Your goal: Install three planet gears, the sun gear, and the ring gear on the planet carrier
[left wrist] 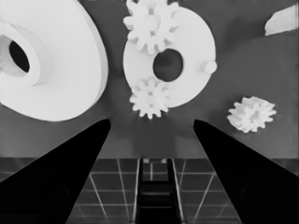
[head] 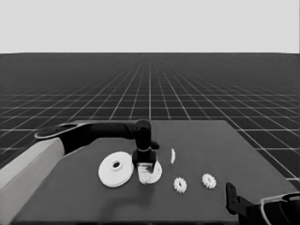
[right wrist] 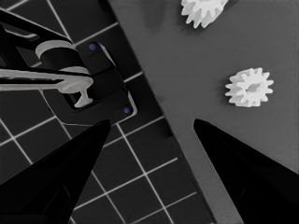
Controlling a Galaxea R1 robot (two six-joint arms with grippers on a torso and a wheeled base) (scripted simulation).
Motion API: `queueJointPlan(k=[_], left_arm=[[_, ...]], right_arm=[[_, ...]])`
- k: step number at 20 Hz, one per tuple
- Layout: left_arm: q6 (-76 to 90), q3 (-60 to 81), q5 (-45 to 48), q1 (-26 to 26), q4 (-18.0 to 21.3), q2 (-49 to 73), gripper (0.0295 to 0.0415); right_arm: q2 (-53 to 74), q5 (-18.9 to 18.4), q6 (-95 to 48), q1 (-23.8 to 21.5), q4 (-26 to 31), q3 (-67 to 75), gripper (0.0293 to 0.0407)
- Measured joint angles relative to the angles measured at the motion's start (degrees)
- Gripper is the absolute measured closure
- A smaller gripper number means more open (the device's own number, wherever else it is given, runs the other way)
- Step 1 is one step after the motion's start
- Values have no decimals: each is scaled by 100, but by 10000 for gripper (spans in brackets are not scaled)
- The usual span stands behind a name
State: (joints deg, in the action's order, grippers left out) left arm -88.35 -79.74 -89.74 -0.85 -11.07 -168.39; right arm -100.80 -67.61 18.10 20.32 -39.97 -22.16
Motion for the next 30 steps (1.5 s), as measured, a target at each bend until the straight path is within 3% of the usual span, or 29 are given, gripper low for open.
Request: queueJointPlan(k=[2, 3, 4, 6, 8, 12, 13, 14, 15, 17, 22, 23, 25, 30], left_arm=[[-1, 1, 0, 8, 10, 0, 326], [2771, 2098, 2056, 622, -266, 1528, 303], [5632, 3517, 3310, 1228, -435, 3684, 301], [9041, 4859, 4478, 1769, -589, 5763, 317], [10220, 5333, 4884, 1948, -642, 6443, 324], [10770, 5552, 5073, 2033, -667, 6746, 326], [10801, 5563, 5083, 2038, -668, 6762, 326], [10819, 5570, 5090, 2041, -669, 6771, 326], [10830, 5574, 5093, 2043, -669, 6777, 326], [10840, 5578, 5097, 2044, -670, 6782, 326], [10844, 5580, 5098, 2045, -670, 6784, 326], [10845, 5580, 5098, 2045, -670, 6784, 326], [10845, 5580, 5098, 2045, -670, 6784, 326], [10845, 5580, 5098, 2045, -670, 6784, 326]], right_arm=[[0, 0, 0, 0, 0, 0, 315], [0, 0, 0, 0, 0, 0, 315], [0, 0, 0, 0, 0, 0, 315], [0, 0, 0, 0, 0, 0, 315], [0, 0, 0, 0, 0, 0, 315], [0, 0, 0, 0, 0, 0, 315], [-1718, -2113, 2773, -1187, 696, -468, 307], [-3234, -2660, 5057, -1654, 1607, -1423, 307], [-3869, -2532, 5993, -1792, 2102, -2269, 310], [-4343, -2304, 6643, -1853, 2506, -3189, 314], [-4558, -2181, 6882, -1863, 2698, -3702, 315], [-4611, -2113, 6732, -1320, 2119, -3931, 315], [-4699, -1966, 6517, -758, 1623, -4292, 315], [-4760, -1856, 6392, -532, 1409, -4520, 315]])
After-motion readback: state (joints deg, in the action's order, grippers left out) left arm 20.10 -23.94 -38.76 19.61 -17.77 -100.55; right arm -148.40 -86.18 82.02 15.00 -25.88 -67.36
